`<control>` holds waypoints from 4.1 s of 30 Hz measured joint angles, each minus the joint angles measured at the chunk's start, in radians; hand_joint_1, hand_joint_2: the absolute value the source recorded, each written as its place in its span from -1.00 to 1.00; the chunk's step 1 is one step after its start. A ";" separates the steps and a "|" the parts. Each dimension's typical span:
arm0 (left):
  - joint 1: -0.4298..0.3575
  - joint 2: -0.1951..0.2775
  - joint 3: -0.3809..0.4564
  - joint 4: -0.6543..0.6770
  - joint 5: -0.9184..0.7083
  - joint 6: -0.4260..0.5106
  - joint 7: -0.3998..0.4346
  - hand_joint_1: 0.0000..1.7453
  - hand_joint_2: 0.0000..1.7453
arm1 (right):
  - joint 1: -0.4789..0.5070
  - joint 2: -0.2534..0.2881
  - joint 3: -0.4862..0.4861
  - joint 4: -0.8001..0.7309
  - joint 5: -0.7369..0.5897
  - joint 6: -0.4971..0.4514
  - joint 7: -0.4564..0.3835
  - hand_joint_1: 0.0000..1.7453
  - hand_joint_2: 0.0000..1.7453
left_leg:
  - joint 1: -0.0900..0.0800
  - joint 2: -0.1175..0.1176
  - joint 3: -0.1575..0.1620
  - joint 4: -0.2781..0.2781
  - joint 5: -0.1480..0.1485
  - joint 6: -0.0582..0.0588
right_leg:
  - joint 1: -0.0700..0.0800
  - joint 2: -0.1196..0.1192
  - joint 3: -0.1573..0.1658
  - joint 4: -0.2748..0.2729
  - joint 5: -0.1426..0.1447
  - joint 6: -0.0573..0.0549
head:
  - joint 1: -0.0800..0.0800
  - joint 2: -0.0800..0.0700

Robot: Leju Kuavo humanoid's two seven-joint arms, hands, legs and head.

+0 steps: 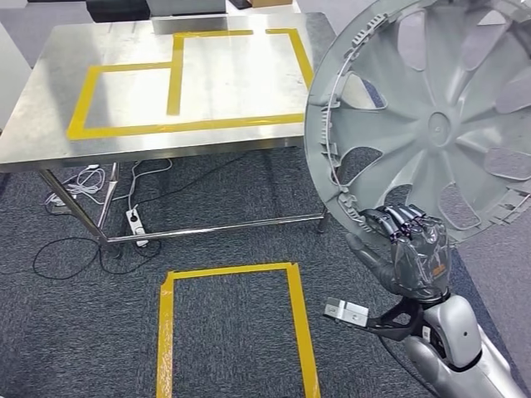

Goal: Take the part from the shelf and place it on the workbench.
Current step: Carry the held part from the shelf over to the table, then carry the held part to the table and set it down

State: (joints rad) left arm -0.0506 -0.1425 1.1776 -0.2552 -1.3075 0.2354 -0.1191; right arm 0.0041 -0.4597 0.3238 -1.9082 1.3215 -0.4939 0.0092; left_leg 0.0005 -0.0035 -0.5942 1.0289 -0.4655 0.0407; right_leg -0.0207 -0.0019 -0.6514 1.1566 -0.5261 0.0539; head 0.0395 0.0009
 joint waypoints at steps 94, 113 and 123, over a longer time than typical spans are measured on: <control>0.000 0.000 -0.005 0.002 -0.039 -0.023 -0.017 -1.00 1.00 | 0.007 -0.010 0.008 -0.003 0.013 0.008 0.004 1.00 1.00 | -0.004 -0.007 0.019 -0.002 -0.022 -0.007 | 0.003 0.001 0.027 -0.092 0.050 0.004 | 0.000 0.000; 0.000 0.001 -0.006 0.002 -0.041 -0.022 -0.018 -1.00 1.00 | 0.015 -0.011 0.007 -0.003 0.017 0.009 0.005 1.00 1.00 | -0.013 -0.003 -0.023 0.012 0.003 -0.001 | 0.007 0.003 0.118 -0.138 -0.015 -0.015 | -0.011 0.000; -0.001 -0.005 -0.005 0.002 -0.050 -0.012 -0.016 -1.00 1.00 | 0.014 -0.014 0.009 -0.004 0.027 0.026 0.004 1.00 1.00 | -0.003 -0.004 0.027 -0.013 -0.019 0.007 | 0.001 0.001 -0.014 0.001 0.013 0.014 | 0.002 0.000</control>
State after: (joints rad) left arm -0.0512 -0.1476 1.1723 -0.2533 -1.3571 0.2233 -0.1350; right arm 0.0184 -0.4732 0.3325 -1.9125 1.3481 -0.4682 0.0135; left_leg -0.0027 -0.0078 -0.5673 1.0155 -0.4848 0.0473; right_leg -0.0198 -0.0013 -0.6655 1.1581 -0.5135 0.0678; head 0.0413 0.0008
